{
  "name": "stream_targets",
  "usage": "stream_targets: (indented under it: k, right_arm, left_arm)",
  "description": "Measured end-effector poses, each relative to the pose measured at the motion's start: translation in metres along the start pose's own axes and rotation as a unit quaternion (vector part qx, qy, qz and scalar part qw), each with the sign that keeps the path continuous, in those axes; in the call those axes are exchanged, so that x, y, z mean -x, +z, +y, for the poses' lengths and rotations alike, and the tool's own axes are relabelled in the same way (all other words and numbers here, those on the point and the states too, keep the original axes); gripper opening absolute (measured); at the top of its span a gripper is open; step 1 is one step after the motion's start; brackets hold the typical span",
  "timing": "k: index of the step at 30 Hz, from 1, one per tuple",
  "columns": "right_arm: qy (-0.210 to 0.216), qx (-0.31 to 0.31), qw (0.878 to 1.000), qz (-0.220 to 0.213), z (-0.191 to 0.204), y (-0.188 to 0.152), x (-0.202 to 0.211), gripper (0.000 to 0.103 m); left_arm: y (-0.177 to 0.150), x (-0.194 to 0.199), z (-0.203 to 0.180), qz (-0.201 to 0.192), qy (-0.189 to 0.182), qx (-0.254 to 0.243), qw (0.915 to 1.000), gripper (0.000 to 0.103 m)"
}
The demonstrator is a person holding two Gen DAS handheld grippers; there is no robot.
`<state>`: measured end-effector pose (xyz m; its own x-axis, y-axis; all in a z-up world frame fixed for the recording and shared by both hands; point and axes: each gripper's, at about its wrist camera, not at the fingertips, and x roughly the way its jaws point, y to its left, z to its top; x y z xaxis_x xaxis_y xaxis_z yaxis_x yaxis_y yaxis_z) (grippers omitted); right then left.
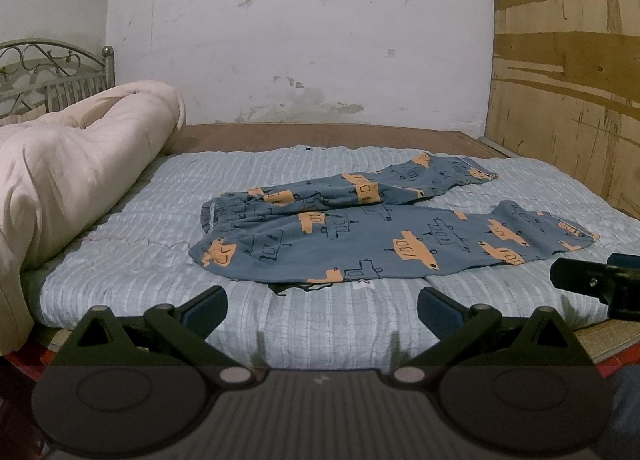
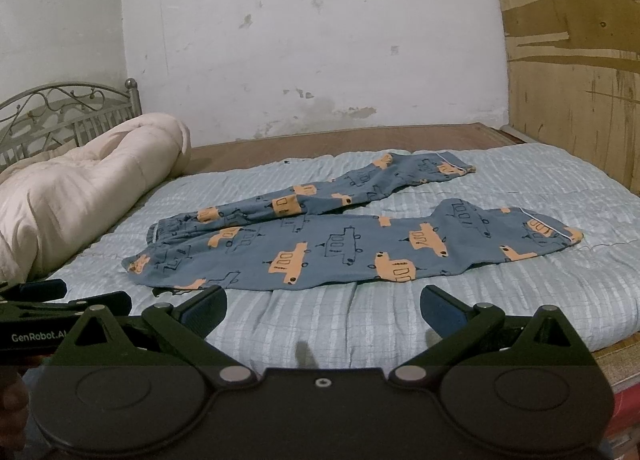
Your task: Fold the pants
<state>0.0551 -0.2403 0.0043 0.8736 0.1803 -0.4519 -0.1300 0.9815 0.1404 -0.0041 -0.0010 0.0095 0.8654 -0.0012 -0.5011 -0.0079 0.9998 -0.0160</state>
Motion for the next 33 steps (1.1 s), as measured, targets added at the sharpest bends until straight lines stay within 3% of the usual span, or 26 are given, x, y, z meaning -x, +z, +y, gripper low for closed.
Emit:
stream_targets:
  k: [24,33]
  right_arm:
    - [-0.003,0.008,1.0,0.003,-0.001,0.003,0.0,0.102]
    - [0.005,0.027,1.0,0.014,0.0,0.011,-0.013,0.102]
  left_arm:
    - [-0.002,-0.005,-0.003,0.009,0.003,-0.009,0.9999,0.103]
    - [0.009,-0.024,-0.001,0.022,0.005,-0.004,0.9997,0.103]
